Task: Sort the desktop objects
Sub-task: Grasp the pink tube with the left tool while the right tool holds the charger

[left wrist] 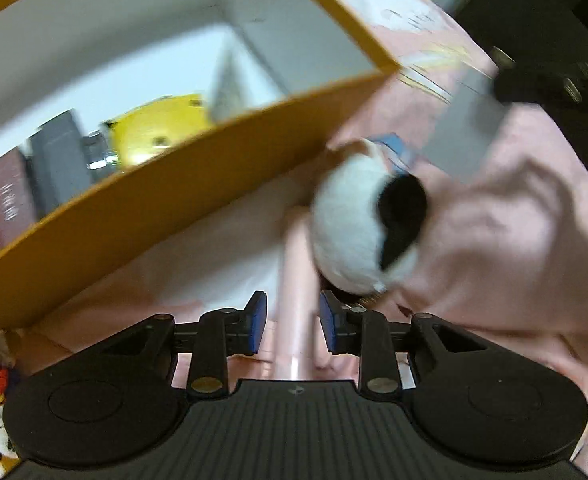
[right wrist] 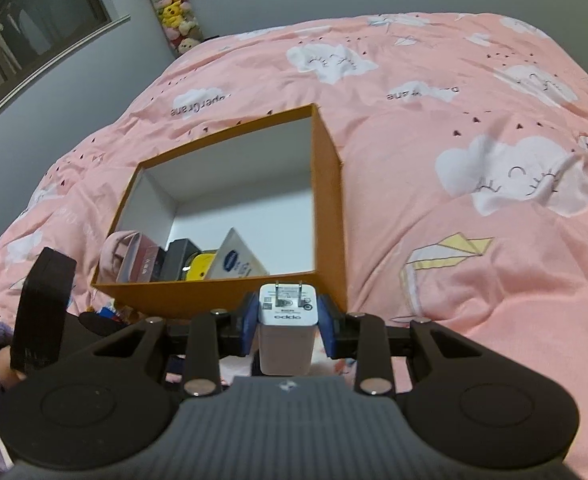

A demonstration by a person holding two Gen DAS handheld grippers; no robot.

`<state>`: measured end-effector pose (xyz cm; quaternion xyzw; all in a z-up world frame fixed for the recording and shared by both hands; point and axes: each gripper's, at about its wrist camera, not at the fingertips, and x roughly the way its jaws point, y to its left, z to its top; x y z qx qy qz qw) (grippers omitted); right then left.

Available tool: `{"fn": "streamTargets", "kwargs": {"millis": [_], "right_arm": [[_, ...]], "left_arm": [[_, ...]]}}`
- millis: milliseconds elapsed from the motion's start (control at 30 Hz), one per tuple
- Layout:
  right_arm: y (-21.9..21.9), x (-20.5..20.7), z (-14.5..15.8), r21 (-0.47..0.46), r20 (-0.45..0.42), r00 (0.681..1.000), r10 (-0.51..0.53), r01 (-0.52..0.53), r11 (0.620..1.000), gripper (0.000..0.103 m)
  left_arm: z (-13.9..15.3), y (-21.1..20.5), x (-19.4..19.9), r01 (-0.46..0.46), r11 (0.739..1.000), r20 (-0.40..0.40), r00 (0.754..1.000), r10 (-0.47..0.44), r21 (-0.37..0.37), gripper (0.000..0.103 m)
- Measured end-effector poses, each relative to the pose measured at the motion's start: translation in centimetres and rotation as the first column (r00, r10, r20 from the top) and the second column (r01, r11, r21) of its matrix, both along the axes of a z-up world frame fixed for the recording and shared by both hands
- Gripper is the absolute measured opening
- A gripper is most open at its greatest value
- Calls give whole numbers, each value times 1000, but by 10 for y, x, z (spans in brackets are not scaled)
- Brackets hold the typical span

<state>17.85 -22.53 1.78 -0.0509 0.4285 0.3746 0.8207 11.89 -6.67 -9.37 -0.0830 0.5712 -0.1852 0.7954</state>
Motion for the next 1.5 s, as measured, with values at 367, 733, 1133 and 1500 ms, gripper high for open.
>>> {"fn": "streamTargets", "kwargs": {"millis": [367, 733, 1133, 1500], "right_arm": [[-9, 13, -16, 37, -36, 999, -11, 12, 999, 34], [-7, 19, -28, 43, -71, 997, -13, 16, 999, 34], [-6, 17, -27, 39, -65, 998, -18, 21, 999, 34], [-4, 15, -22, 48, -52, 999, -11, 13, 999, 34]], "left_arm": [[-50, 32, 9, -83, 992, -186, 980, 65, -92, 32], [-81, 41, 12, -171, 962, -233, 965, 120, -211, 36], [-56, 29, -10, -107, 972, -130, 988, 81, -207, 17], [-54, -8, -23, -10, 999, -43, 999, 8, -43, 18]]}}
